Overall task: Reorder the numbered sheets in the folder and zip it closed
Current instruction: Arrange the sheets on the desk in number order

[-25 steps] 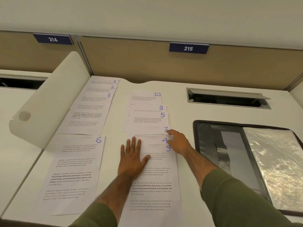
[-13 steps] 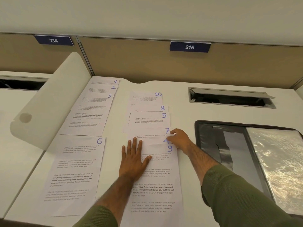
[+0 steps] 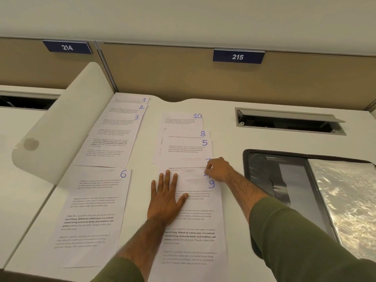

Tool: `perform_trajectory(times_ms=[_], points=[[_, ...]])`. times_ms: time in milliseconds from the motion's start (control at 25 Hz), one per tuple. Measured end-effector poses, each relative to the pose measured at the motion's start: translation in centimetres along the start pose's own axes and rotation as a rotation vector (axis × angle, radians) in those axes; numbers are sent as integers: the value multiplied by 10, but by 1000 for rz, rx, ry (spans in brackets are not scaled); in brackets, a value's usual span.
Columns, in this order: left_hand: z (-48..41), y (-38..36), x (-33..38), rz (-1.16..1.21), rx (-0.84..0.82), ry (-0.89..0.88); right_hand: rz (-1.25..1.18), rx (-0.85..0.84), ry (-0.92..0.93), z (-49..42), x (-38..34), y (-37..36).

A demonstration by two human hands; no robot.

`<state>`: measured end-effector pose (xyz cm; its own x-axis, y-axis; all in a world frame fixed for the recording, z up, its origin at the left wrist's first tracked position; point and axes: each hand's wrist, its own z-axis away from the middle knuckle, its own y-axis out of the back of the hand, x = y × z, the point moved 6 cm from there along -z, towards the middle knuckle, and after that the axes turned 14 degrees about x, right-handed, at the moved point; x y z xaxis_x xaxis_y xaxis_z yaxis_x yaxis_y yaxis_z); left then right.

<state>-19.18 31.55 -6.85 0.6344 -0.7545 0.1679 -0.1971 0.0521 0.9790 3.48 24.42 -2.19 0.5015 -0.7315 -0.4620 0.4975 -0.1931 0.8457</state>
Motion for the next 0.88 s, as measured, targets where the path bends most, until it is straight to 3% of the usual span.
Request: perform_trajectory(times_ms=[280,520,600,760,880], points=[[1,-1,-2,-3,-5,12,-348,18,-229,14,23,8],[3,0,-4,22,-17,9,-666,199,-393,28,45,28],[3,0,-4,17,-21,16,-786,115,-483,42,51,23],[3,2,-3,19,-15,24,-762,-131,-618,78,65,5],[3,3,-3,10,-13,27,-731,-33,-574,86,72,7]])
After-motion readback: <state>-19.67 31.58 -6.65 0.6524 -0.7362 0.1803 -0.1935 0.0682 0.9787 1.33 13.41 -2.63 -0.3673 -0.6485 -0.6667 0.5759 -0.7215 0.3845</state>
